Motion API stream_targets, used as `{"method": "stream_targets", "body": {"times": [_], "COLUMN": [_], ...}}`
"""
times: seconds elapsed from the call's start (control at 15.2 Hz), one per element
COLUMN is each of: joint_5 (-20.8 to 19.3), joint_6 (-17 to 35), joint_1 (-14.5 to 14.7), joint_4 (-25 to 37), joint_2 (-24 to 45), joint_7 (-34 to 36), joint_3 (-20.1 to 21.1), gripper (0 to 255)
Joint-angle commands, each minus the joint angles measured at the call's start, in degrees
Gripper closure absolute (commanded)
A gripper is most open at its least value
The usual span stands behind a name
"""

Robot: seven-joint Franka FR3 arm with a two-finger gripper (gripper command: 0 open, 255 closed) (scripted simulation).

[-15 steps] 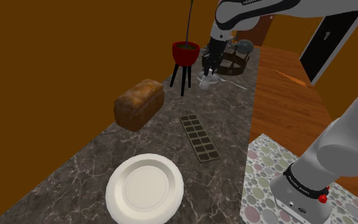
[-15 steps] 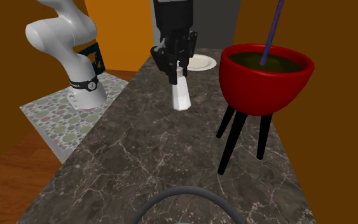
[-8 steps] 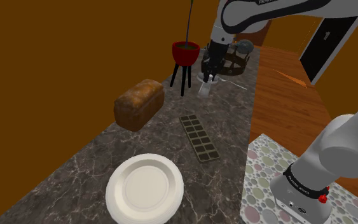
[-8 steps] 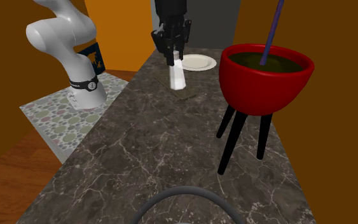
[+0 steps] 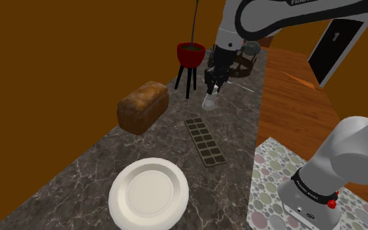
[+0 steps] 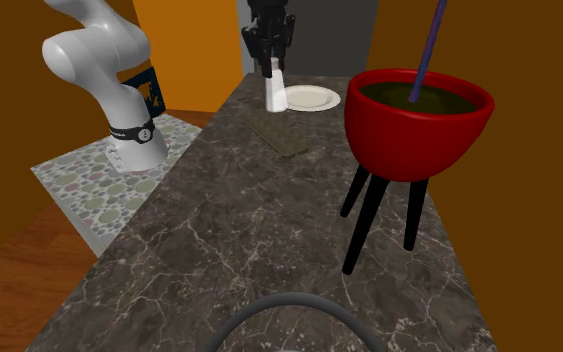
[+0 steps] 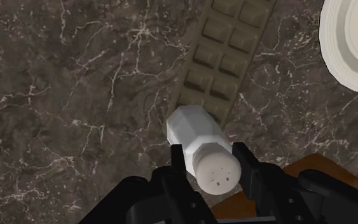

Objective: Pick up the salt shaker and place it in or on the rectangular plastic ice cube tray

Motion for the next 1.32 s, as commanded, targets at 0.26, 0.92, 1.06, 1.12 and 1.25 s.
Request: {"method": "stream_targets", "body": {"times": [0.26,0.92,1.06,1.12,1.25], "joint_5": [2.8,3.3,3.4,3.4,3.5], "joint_6": [-1.7,6.4,8.1,8.9,10.6], "joint_1": [3.9,4.0,4.1,4.1,4.1], "joint_4": [-3.7,-9.9,-11.0,-11.5,-12.5], "joint_2": [-6.2,-4.3,-3.7,-3.4,-2.7], "joint_7": [8.2,7.7,7.6,7.6,7.5], "joint_3": [5.7,6.4,6.5,6.6,6.8], "gripper": [255,255,255,255,255]}}
